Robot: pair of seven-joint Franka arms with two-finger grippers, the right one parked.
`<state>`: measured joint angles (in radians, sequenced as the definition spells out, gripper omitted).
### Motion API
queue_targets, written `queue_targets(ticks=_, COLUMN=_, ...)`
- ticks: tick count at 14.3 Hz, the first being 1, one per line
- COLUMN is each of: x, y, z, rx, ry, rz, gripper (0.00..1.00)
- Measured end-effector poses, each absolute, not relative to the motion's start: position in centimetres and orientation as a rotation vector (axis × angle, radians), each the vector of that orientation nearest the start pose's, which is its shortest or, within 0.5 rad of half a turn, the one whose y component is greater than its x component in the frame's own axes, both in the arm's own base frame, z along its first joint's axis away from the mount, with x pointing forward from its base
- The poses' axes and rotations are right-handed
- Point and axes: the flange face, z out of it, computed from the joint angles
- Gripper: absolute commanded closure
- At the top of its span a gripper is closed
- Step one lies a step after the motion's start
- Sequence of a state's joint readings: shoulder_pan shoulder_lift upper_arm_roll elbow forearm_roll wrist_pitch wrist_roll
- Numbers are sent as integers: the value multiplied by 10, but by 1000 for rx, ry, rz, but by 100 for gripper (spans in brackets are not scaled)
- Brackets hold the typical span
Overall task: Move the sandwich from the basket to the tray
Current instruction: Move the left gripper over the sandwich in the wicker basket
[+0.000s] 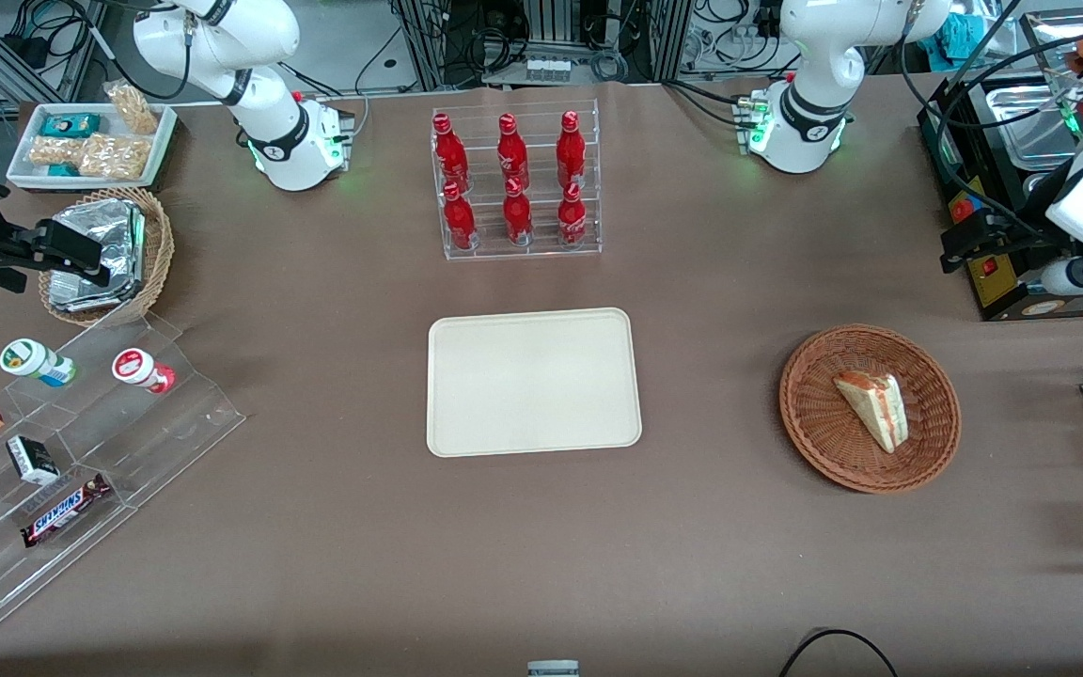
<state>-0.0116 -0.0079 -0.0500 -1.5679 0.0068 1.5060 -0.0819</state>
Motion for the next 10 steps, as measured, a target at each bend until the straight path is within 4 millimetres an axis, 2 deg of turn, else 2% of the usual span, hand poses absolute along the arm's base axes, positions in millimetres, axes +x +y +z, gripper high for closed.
queue_targets(ticks=2, x=544, y=-34, z=623, rx=-3129, ry=-24, rz=89, gripper=0)
queue_targets(ticks=4, x=545, y=-34, z=608, rx=-3125, ry=-22, rz=143, gripper=0)
queue_targets(ticks=6, x=550, y=-32, z=570, rx=-3117, ry=-23, rz=233, gripper=0)
queue_targets(ticks=10, x=570, y=-28, z=463, rx=-3105, ry=-23, rz=258, gripper=0)
